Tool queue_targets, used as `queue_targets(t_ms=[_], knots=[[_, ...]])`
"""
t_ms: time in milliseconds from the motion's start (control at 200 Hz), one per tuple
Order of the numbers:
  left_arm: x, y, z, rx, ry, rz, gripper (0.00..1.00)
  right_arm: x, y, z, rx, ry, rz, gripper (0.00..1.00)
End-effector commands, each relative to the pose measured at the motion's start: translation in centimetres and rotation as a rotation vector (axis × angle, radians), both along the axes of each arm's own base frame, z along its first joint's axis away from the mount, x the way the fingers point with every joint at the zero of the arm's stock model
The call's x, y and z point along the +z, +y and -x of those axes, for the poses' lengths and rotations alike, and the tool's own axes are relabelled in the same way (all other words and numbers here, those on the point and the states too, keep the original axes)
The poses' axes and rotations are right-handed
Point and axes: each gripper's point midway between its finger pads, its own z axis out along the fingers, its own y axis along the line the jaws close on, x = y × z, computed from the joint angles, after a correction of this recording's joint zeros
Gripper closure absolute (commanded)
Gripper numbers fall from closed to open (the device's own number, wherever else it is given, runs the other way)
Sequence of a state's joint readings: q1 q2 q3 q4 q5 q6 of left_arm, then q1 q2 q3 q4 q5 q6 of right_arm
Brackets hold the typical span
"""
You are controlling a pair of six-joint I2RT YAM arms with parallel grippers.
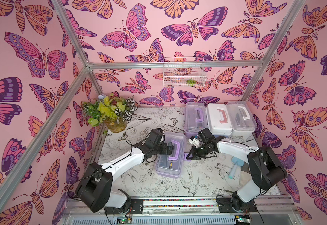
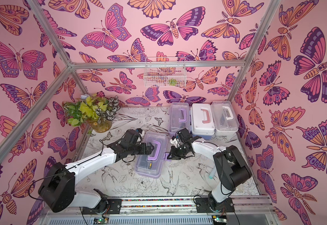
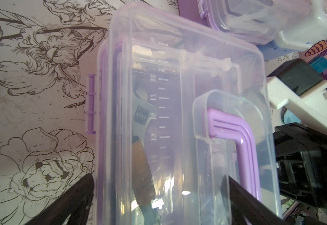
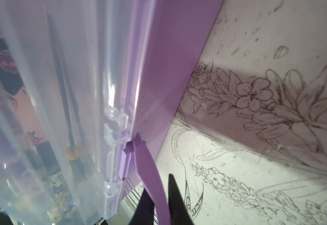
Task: Close toolboxes
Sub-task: Fasten the toolbox latch on the toolbox.
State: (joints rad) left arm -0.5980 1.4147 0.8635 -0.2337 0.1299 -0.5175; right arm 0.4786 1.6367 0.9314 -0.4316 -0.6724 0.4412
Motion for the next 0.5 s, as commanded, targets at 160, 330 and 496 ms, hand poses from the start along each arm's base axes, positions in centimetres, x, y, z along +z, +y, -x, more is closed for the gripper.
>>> queue_targets(t_ms=[160,330,496], knots=[[-4.52,3.14,3.21,0.013,0.169,-0.161,0.01,1.36,0.16,1.88,0.142,0.047,-0.053,0.97],[-4.34,3.04,3.11,0.013,0.168,-0.158,0.01,1.55,0.38,2.00,0.157,0.060,-0.074,0.97],[-4.54,2.92,3.15,0.016,0.179,-0.154,0.01,2.00,1.12,2.19,0.139,0.094,-0.138,0.97]])
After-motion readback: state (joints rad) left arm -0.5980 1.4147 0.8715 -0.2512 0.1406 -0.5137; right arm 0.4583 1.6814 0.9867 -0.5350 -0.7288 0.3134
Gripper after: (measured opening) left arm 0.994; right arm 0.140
